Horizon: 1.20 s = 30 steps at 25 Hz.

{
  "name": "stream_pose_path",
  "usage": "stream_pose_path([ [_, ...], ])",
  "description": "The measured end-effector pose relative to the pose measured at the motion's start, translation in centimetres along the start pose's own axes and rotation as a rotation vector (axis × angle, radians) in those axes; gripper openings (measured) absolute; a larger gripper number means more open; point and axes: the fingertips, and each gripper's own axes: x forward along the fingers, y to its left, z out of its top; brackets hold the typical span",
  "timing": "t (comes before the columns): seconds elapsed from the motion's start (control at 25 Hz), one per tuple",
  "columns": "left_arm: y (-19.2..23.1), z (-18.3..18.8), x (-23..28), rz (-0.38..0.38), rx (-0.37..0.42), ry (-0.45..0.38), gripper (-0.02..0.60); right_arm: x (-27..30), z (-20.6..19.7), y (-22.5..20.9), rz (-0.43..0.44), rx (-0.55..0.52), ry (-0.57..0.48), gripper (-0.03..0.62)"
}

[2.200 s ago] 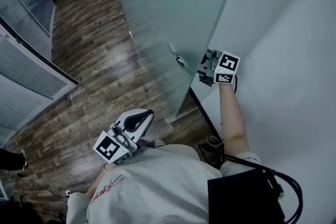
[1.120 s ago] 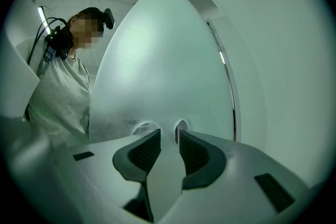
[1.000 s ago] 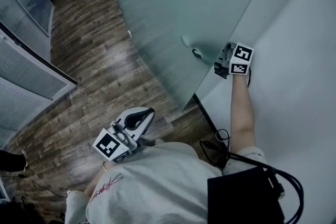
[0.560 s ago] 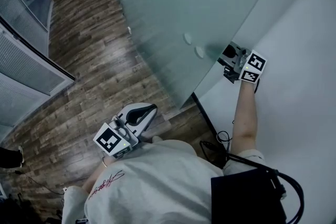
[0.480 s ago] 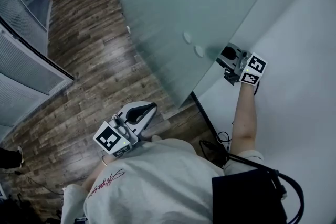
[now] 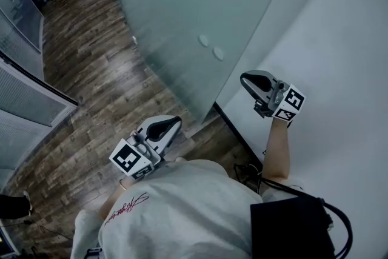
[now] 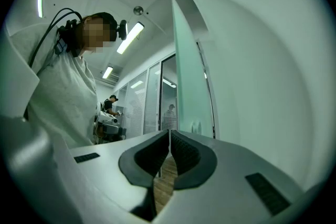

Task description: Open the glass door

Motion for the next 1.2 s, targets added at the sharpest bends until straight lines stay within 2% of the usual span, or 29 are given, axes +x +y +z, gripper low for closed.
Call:
stream_pose_path([
  [0.28,0.0,0.2,-1.9,-0.059,-0.012,0.021,0.018,2.1,1.2,7.9,0.013,-0.030,-0.063,0.025],
  [0.4,0.1,0.5,-3.1,-0.073,-0.008,0.015,0.018,3.2,1.6,10.6,0.025,-0.008,-0.117,0.021],
  [0.64,0.3,0.7,-5.7,-0.089,-0.010,-0.002,0.018,4.6,1.9,14.4,-0.008,0.035,-0.231,0.018],
  [1.2,1.4,1.2,-8.1,-0.108,-0.008,-0.028,0.018,7.6,1.8,17.6,-0.029,-0.025,-0.156,0.018],
])
